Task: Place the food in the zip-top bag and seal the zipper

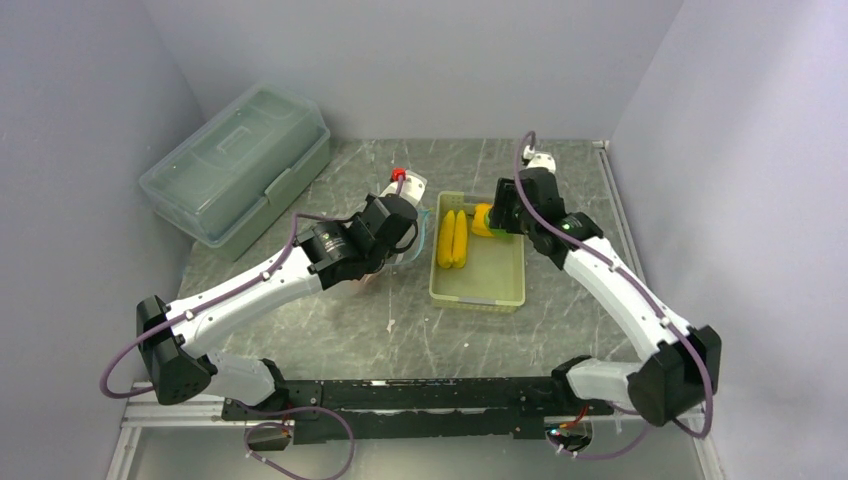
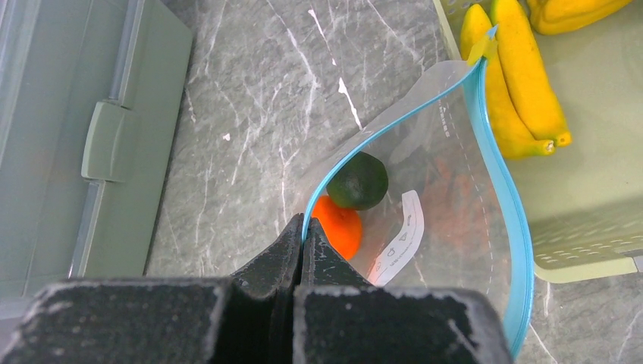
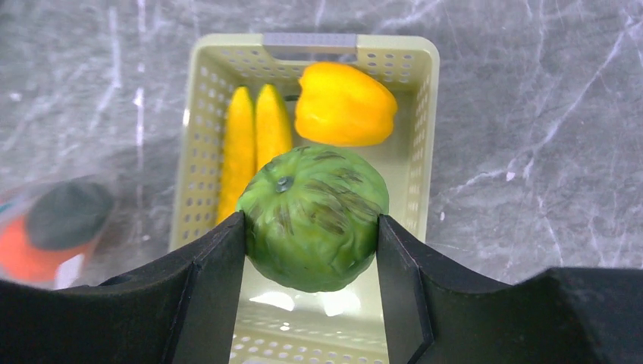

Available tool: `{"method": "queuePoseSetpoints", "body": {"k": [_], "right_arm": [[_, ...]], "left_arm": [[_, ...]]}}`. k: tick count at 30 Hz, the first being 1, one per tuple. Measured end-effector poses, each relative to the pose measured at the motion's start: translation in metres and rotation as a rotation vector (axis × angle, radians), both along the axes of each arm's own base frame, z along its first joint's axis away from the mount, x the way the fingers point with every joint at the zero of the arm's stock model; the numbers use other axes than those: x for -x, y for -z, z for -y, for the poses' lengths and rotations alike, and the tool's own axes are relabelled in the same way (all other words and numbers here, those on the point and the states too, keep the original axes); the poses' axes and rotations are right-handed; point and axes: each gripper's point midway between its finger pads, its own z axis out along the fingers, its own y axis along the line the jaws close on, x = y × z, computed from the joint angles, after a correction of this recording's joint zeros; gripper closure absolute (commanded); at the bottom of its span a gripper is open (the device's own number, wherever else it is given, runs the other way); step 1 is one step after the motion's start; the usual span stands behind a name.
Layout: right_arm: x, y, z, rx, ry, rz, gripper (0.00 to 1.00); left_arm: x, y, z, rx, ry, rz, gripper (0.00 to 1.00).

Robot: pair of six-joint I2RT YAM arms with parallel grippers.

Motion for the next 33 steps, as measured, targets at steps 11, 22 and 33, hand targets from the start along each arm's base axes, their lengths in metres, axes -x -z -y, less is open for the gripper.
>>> {"method": "queuePoseSetpoints", "body": {"k": [11, 22, 33], "right_arm": [[0.034, -0.062, -0.032, -0.231, -0.162, 0.128, 0.60], [0.069, -0.101, -0.093, -0.450, -0.401, 0.175, 0.60], [0.092, -0.119, -0.140, -0.552, -0.535, 0.190, 0.60]], "left_arm": [[0.000, 0.000, 0.001, 0.011, -0.005, -0.002, 1.00], [0.001, 0.002, 0.000, 0.017, -0.010, -0.010, 1.00], [0.003, 0.004, 0.001, 0.013, -0.001, -0.024, 1.00]]}}
